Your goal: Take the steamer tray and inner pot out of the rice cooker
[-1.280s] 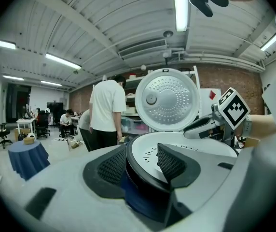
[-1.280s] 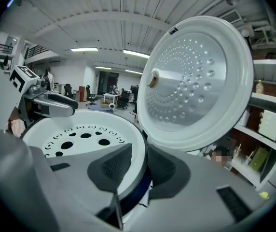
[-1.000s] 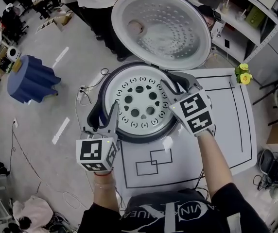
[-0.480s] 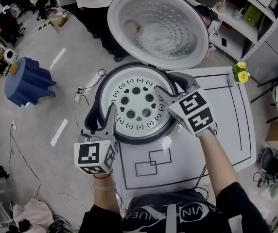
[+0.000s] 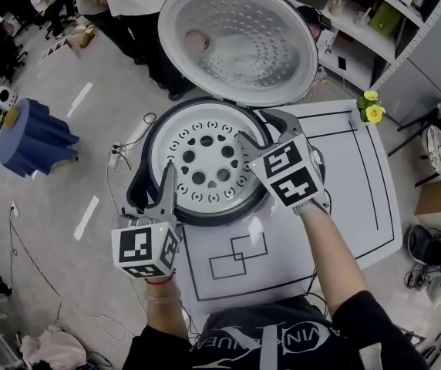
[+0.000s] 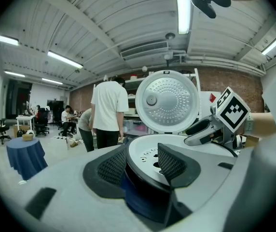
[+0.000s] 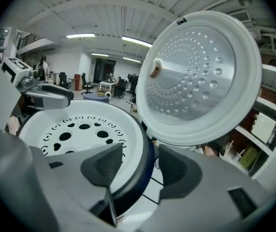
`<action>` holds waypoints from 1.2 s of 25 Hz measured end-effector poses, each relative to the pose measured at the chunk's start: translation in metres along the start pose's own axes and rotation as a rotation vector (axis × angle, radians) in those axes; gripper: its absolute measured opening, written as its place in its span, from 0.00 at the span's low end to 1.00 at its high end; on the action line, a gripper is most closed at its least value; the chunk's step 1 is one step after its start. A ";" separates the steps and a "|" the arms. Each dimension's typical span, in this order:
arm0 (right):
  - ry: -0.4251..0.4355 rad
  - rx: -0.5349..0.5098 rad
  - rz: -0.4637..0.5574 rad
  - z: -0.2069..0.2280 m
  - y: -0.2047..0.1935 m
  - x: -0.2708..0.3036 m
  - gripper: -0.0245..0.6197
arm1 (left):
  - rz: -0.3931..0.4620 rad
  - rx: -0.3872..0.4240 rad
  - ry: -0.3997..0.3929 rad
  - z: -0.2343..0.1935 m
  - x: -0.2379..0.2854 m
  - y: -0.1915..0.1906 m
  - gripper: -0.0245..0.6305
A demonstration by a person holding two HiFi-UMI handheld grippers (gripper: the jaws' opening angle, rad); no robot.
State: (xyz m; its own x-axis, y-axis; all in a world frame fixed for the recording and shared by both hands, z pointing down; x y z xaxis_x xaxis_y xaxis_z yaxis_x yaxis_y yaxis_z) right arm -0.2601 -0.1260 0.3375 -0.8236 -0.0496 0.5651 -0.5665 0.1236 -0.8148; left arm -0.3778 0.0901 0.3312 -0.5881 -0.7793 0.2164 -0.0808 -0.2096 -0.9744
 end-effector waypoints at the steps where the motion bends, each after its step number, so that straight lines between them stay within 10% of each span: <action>1: 0.002 0.016 0.004 0.000 0.000 0.001 0.39 | 0.002 -0.003 -0.001 0.000 0.000 0.000 0.32; 9: 0.057 0.007 -0.159 0.002 0.009 0.007 0.31 | 0.009 -0.004 -0.003 -0.005 -0.007 0.000 0.33; 30: 0.050 -0.049 -0.053 -0.002 0.028 0.004 0.19 | -0.035 0.012 -0.055 -0.013 -0.015 0.004 0.33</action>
State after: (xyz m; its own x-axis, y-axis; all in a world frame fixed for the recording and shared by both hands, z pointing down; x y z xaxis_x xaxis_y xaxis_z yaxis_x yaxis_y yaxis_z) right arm -0.2788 -0.1206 0.3172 -0.7891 -0.0078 0.6143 -0.6063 0.1704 -0.7767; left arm -0.3800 0.1089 0.3228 -0.5401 -0.8025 0.2534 -0.0907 -0.2438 -0.9656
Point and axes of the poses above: the fingertips, and each gripper's own axes: x forward along the fingers, z to its right, y out of its top, the point moved 8 cm from there along -x, backward along the fingers, and after that the axes turned 13 degrees about y, right-handed, at the moved point
